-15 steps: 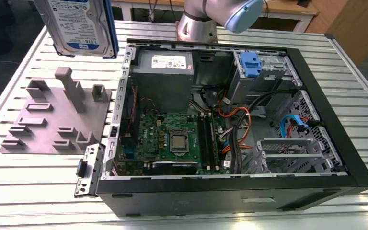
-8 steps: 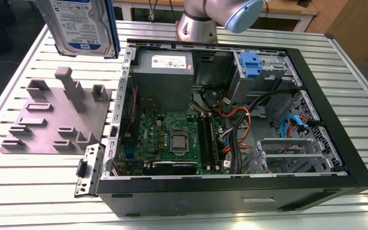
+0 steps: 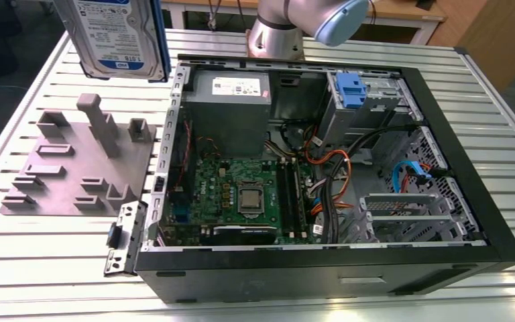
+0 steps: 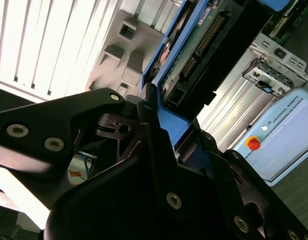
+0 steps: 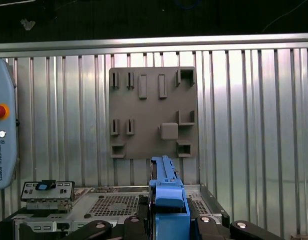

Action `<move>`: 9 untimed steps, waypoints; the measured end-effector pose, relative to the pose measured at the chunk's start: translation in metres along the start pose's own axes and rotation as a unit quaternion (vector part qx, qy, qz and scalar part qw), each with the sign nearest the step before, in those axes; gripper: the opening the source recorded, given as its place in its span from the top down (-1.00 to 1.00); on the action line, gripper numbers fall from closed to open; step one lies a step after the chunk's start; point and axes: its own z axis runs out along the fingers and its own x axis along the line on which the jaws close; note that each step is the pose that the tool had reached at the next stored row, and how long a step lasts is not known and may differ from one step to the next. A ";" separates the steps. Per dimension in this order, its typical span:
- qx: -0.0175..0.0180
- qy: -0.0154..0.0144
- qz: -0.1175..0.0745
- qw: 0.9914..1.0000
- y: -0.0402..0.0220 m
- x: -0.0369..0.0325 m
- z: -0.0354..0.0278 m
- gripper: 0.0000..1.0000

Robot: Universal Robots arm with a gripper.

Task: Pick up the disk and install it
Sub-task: 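Pick up the disk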

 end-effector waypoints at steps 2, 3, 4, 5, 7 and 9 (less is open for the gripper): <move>0.000 0.000 0.000 1.000 -0.0007 0.0000 0.0000 0.26; 0.000 0.000 0.000 1.000 -0.0011 -0.0001 -0.0001 0.26; 0.000 0.000 0.000 1.000 -0.0014 0.0000 0.0000 0.26; 0.000 0.000 0.000 1.000 -0.0017 -0.0001 0.0000 0.26; 0.000 0.000 0.000 1.000 -0.0024 -0.0001 -0.0001 0.26; 0.000 0.000 0.000 1.000 -0.0030 -0.0001 0.0000 0.26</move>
